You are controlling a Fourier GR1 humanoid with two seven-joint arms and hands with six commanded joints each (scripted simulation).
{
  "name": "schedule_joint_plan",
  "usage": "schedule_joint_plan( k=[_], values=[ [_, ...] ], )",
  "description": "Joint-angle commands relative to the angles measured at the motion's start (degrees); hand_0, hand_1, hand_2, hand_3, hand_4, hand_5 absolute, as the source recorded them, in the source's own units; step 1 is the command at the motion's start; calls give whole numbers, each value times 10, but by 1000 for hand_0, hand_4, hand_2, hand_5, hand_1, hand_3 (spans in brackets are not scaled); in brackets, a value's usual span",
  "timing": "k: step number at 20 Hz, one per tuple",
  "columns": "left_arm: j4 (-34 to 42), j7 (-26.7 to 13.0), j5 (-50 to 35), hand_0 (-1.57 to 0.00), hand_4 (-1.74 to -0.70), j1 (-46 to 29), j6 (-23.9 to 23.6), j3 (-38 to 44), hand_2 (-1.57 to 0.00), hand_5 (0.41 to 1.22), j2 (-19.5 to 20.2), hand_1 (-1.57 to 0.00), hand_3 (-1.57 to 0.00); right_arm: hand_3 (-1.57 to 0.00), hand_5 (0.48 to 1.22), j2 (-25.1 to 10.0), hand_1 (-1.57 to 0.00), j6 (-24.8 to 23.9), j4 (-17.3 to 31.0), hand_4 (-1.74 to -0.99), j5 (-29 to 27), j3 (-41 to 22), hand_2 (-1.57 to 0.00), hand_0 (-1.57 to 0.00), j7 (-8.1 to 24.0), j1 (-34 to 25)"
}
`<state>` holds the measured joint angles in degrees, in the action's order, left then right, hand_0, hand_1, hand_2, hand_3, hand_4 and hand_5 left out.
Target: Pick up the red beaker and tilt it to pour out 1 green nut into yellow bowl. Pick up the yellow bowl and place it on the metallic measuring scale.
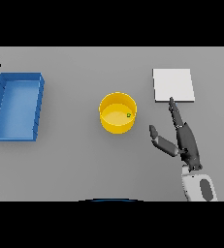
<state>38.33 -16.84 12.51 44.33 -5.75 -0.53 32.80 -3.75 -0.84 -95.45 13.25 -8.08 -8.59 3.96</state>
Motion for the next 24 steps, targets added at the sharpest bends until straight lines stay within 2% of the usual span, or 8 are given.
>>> schedule_joint_plan(
  k=[1, 5, 7, 8, 10, 13, 18, 24],
  values=[
    [37, -11, -8, -1571, -1741, -24, -3, 0, -1571, 1151, -2, -1571, -1571, 1, 676, 1, 1, 5, 0, -1174, -4, -2, 1, 1, -3, 3],
    [145, -83, -26, -1571, -1741, -96, -16, -5, -1571, 925, -8, -1571, -1571, 1, 671, 3, 1, 2, -2, -1157, -4, -1, 1, 1, 4, -3],
    [194, -116, -37, -1571, -1521, -119, -1, -8, -1526, 818, -3, -1571, -1525, 1, 670, 4, 1, 3, -6, -1155, -8, 1, 1, 1, 9, -7],
    [216, -107, -46, -1469, -1369, -128, 27, -14, -1276, 774, 4, -1344, -1318, 1, 670, 3, 1, 2, -1, -1153, -12, 6, 1, 1, 11, -14],
    [250, -102, -81, -940, -1126, -147, 72, -11, -817, 705, 7, -860, -843, 1, 670, 2, 1, 3, -4, -1149, -10, 3, 1, 1, 8, -8],
    [259, -119, -94, -481, -915, -158, 121, -16, -418, 651, 29, -440, -431, 1, 670, 1, 1, 7, -6, -1155, -13, 2, 1, 1, 2, 2],
    [246, -131, -51, -157, -801, -153, 123, -48, -136, 627, 34, -143, -141, 1, 665, -1, 1, -6, -2, -1158, 9, -2, 1, 1, 5, -5],
    [254, -76, -63, -40, -784, -148, 97, -34, -35, 644, 19, -37, -36, 1, 649, -26, 1, 4, -4, -1087, 48, -18, 1, 1, 39, -31]
  ],
)
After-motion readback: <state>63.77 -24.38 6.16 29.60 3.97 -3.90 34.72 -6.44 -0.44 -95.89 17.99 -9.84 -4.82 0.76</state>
